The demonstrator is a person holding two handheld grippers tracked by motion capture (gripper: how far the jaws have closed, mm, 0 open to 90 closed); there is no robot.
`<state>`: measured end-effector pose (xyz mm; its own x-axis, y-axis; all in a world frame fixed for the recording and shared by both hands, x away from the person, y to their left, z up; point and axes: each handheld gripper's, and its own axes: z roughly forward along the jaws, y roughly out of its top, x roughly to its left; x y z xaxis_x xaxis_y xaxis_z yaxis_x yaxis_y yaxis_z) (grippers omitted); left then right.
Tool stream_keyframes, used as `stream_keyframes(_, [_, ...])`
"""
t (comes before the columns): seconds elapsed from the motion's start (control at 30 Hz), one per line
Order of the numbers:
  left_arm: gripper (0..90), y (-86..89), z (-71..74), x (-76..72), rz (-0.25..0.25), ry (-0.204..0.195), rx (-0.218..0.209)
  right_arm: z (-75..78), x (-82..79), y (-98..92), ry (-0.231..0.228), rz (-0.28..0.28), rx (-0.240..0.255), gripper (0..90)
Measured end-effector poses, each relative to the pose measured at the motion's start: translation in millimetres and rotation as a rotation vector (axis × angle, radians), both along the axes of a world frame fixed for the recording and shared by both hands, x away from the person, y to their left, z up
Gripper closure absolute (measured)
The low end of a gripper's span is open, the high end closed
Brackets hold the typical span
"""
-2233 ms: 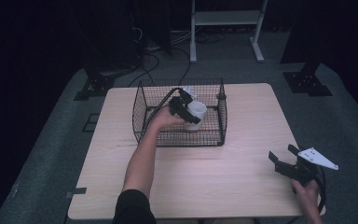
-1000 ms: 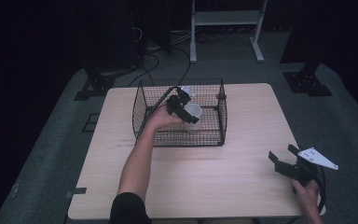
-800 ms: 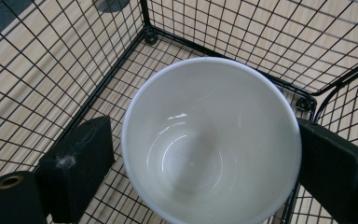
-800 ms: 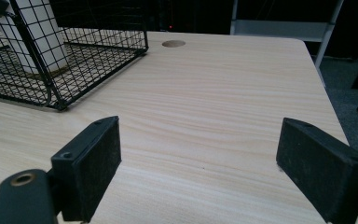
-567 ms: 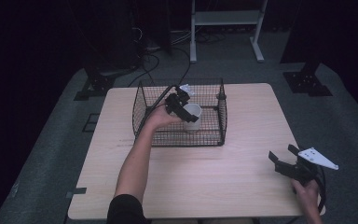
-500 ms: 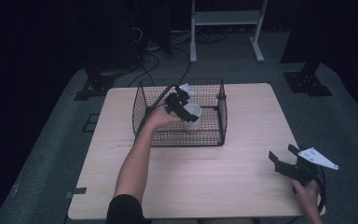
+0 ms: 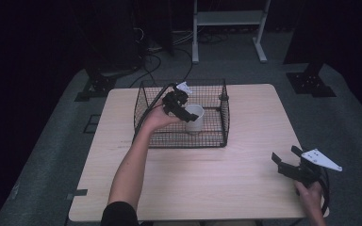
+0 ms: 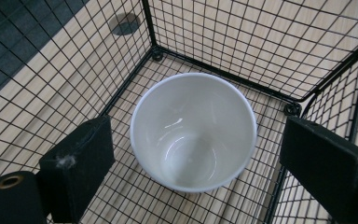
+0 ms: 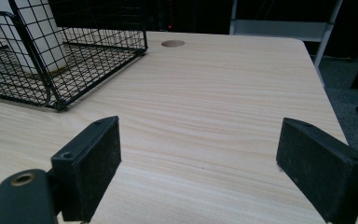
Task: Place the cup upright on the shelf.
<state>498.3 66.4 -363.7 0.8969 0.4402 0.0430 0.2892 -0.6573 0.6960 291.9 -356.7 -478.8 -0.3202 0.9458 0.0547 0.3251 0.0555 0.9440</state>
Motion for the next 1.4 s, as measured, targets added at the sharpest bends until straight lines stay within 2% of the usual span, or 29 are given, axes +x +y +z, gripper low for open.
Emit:
stream_keyframes(0.3, [9.3,5.6,6.6,-16.4,0.005,-0.039,-0.04,0.0,0.1,-0.1,0.001,-0.002,0.002,13.0])
stream_keyframes(0.53, [9.3,16.0,12.9,-33.9,0.025,-0.07,-0.107,0.0,0.1,-0.1,0.001,-0.002,0.002,13.0])
stream_keyframes(0.57, [9.3,18.1,14.5,-38.1,0.028,-0.082,-0.112,0.0,0.1,-0.2,0.001,-0.002,0.003,13.0])
stream_keyframes(0.6, [9.3,22.0,16.9,-44.3,0.03,-0.094,-0.137,0.0,0.0,-0.1,0.001,-0.002,0.002,13.0])
stream_keyframes(0.63, [9.3,22.0,16.9,-44.3,0.03,-0.094,-0.137,0.0,0.0,-0.1,0.001,-0.002,0.002,13.0])
stream_keyframes(0.67, [9.3,26.0,19.1,-51.8,0.04,-0.111,-0.16,0.0,0.1,-0.1,0.002,-0.003,0.003,13.0])
stream_keyframes(0.7, [9.3,26.0,19.1,-51.8,0.04,-0.111,-0.16,0.0,0.1,-0.1,0.002,-0.003,0.003,13.0])
stream_keyframes(0.73, [9.3,30.5,21.4,-59.5,0.044,-0.126,-0.184,0.0,0.1,-0.3,0.002,-0.003,0.004,13.0])
stream_keyframes(0.77, [9.3,30.5,21.4,-59.5,0.044,-0.126,-0.184,0.0,0.1,-0.3,0.002,-0.003,0.004,13.0])
stream_keyframes(0.83, [9.3,35.9,23.8,-70.7,0.048,-0.148,-0.209,0.0,0.1,-0.2,0.002,-0.003,0.003,13.0])
stream_keyframes(1.0, [9.3,43.5,25.8,-85.0,0.052,-0.169,-0.236,0.0,0.2,-0.3,0.001,-0.004,0.004,13.0])
stream_keyframes(1.2, [9.0,60.0,23.0,-113.3,0.078,-0.201,-0.29,0.0,0.3,-0.3,0.001,-0.005,0.001,13.0])
stream_keyframes(1.3, [8.6,64.9,21.2,-121.3,0.09,-0.218,-0.305,0.0,0.1,-0.2,0.003,-0.006,0.002,13.0])
stream_keyframes(1.33, [8.6,69.9,20.0,-129.0,0.093,-0.213,-0.328,0.0,0.1,-0.3,0.002,-0.006,0.002,13.0])
stream_keyframes(1.37, [8.6,69.9,20.0,-129.0,0.093,-0.213,-0.328,0.0,0.1,-0.3,0.002,-0.006,0.002,13.0])
stream_keyframes(1.4, [8.6,74.3,18.5,-138.1,0.093,-0.222,-0.349,0.0,0.1,-0.5,0.003,-0.007,0.005,13.0])
